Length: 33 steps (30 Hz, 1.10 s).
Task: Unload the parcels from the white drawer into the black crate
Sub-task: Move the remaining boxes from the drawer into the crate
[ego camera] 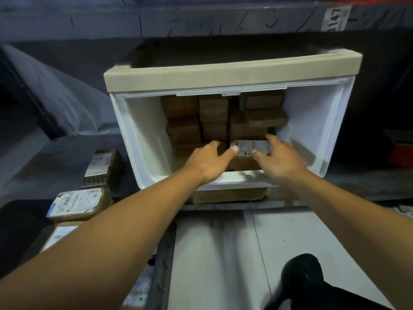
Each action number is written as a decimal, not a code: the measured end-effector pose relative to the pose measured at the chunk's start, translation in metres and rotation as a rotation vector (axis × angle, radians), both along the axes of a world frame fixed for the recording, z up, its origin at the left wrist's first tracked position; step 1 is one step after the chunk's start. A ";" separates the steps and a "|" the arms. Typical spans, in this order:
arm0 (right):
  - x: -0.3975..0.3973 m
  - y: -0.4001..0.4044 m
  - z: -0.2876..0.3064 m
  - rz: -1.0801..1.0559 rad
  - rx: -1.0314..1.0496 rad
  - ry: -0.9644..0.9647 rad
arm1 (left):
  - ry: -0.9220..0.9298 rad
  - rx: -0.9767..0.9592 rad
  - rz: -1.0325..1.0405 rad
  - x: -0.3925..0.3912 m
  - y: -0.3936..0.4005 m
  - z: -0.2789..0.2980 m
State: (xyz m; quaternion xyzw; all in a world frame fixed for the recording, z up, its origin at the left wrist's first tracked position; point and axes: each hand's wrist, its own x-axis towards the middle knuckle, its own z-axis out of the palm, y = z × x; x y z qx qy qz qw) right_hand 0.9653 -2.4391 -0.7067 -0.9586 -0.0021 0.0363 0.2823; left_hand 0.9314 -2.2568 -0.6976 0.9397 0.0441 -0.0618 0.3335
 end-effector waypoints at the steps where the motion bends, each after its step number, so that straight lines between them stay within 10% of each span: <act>1: 0.010 0.000 -0.002 -0.034 0.056 0.034 | 0.029 -0.095 0.044 0.011 -0.003 -0.003; 12: 0.078 -0.011 -0.032 -0.239 0.467 0.267 | 0.145 -0.659 0.359 0.078 -0.030 -0.031; 33: -0.041 0.019 0.061 -0.361 0.923 0.132 | 0.074 -0.879 0.364 -0.046 0.027 0.035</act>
